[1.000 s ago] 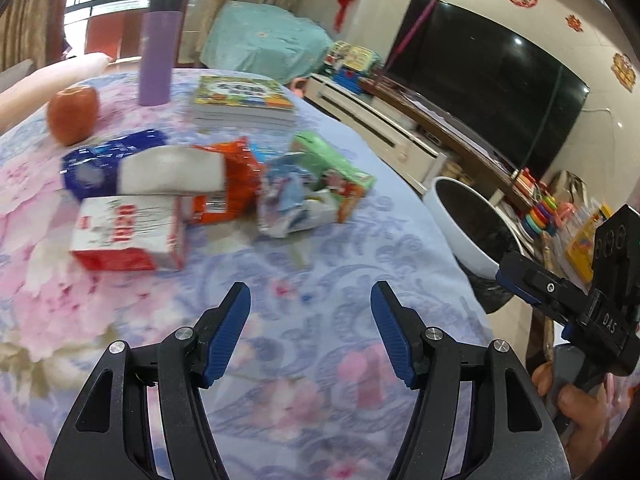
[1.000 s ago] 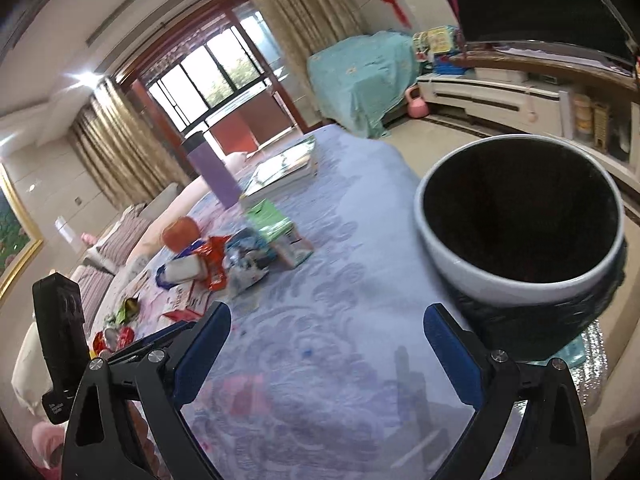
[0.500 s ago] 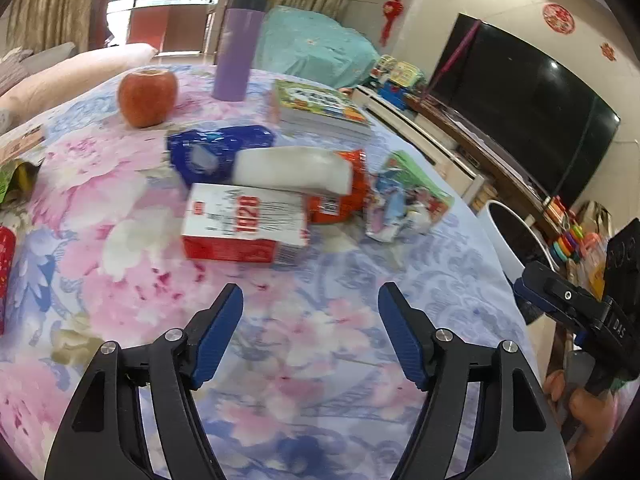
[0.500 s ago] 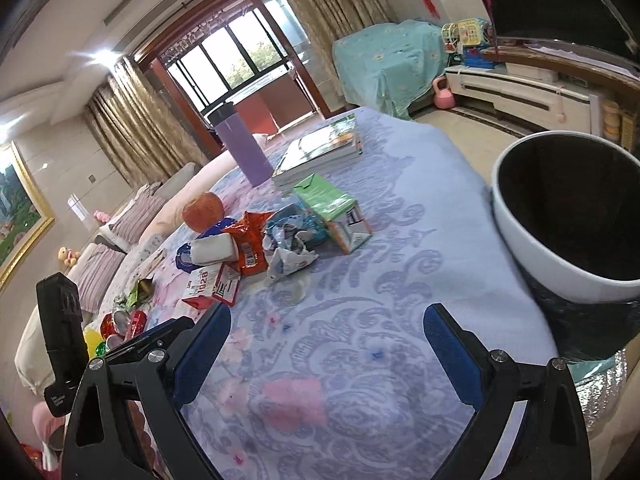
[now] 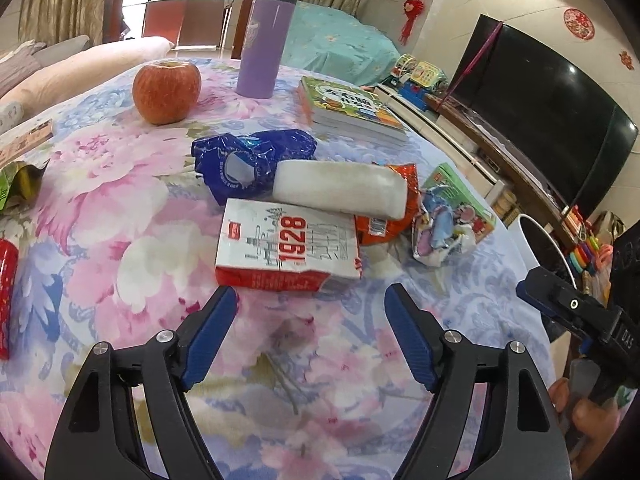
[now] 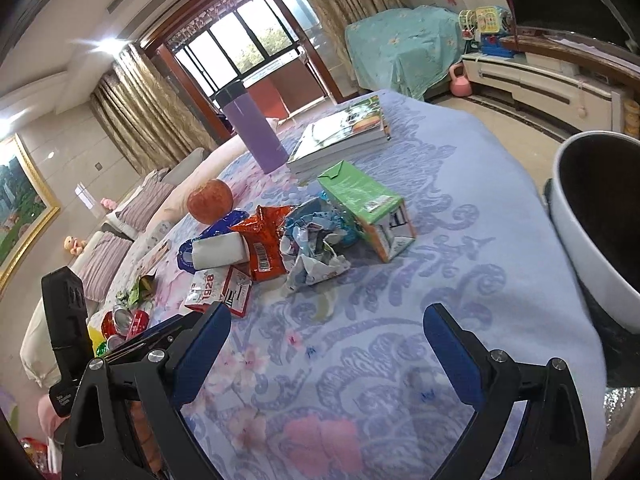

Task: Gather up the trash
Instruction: 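Move both open grippers back toward the remaining trash on the table, then grasp the red-and-white milk carton with the left gripper while the right gripper grasps the foil wrapper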

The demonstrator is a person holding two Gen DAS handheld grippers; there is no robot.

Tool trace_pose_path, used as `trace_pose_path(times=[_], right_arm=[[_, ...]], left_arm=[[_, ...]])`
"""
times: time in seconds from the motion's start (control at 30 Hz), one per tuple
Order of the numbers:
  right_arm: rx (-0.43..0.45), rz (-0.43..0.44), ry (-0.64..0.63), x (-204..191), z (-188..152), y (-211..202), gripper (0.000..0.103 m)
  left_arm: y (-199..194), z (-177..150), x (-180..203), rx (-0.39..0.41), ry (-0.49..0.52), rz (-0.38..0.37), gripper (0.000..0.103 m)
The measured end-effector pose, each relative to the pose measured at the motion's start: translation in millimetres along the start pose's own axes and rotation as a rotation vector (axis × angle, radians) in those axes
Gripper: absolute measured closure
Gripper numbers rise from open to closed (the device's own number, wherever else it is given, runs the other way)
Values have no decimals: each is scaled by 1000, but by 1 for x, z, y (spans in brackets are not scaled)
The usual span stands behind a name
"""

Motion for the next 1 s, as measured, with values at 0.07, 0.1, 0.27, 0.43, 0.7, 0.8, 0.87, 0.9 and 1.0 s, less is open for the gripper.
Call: trace_pose_path(times=[0.07, 0.1, 0.27, 0.43, 0.7, 0.8, 0.87, 0.9, 1.0], right_arm=[[-7, 4, -2, -1, 1, 6, 5], [-11, 6, -3, -2, 3, 9, 5], [-41, 8, -4, -2, 7, 33, 6], [-58, 2, -6, -1, 11, 49, 17], [-57, -9, 2, 6, 4, 50, 72], [-48, 1, -3, 5, -1, 42, 79], [-42, 4, -4, 4, -2, 36, 81], [-40, 6, -4, 3, -3, 34, 82], [-33, 20, -4, 2, -6, 25, 83]], left_arm=[[4, 2, -1, -2, 5, 11, 23], [7, 4, -1, -6, 4, 14, 23], [22, 5, -3, -44, -2, 23, 21], [32, 4, -4, -63, -4, 39, 21], [35, 6, -4, -59, 6, 6, 80], [30, 4, 1, -50, 36, 0, 85], [26, 2, 4, -39, 54, -3, 86], [23, 0, 5, -34, 60, -6, 86], [12, -4, 6, -19, 72, -14, 87]])
Point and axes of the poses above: each gripper's, at about its wrist camera, not at the fingertips, and y roughly the way its jaws point, x to its right, z to its top, the point moved 5 cm from there along y, roughly the way its jaws point, and after that the axes turned 2 degrees about x, right-handed, at the moved point
